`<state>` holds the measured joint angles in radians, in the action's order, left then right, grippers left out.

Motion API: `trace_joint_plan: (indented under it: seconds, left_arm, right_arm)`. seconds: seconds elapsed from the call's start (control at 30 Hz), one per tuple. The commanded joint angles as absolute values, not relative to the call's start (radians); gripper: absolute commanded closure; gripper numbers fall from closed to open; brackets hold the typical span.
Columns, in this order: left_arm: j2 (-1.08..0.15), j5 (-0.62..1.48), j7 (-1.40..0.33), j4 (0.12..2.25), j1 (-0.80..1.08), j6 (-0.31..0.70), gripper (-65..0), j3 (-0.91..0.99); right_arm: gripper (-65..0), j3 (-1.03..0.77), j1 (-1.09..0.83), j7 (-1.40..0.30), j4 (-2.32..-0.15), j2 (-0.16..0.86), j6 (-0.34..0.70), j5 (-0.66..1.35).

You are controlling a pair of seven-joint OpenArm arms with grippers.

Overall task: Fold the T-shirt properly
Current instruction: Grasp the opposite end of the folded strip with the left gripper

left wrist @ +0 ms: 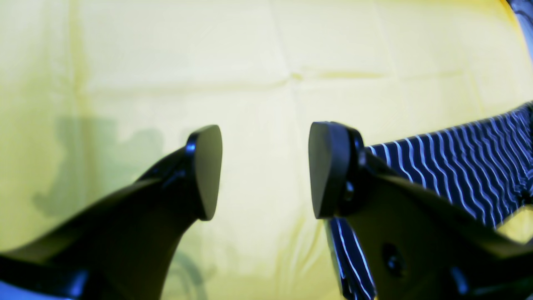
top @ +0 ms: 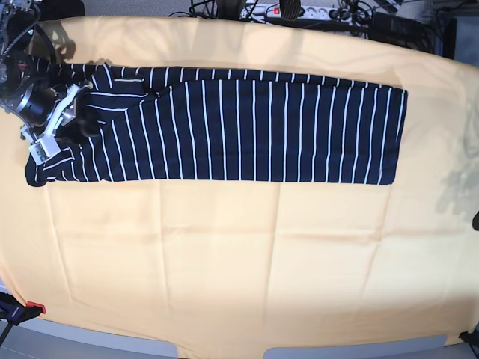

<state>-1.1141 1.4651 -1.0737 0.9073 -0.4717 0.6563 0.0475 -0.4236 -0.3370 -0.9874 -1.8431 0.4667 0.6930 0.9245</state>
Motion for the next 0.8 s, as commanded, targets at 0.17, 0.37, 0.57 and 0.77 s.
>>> trace_joint_plan:
  seconds: [0.17,0.37,0.57,0.77]
  left_arm:
    - [-1.118,1.484,-1.117,0.809,-0.422,0.677,-34.7,0.062]
    - [-1.025,1.484,-1.158,0.810,-0.380,0.673,-34.7,0.062]
    - [-0.952,1.484,-1.238,0.812,-0.355,0.661,-34.7,0.059]
    - [-0.943,1.484,-1.258,0.812,-0.354,0.641,-34.6,0.007]
  right_arm:
    - [0.0,-0.433,-0.332,-0.957,-1.711,0.362,0.698,0.929]
    - [0.0,-0.433,-0.330,-0.957,-1.700,0.349,0.698,0.915]
    - [0.0,-0.433,-0.316,-0.962,-1.700,0.350,0.698,0.915]
    - [0.0,-0.433,-0.287,-0.962,-1.700,0.349,0.698,0.915]
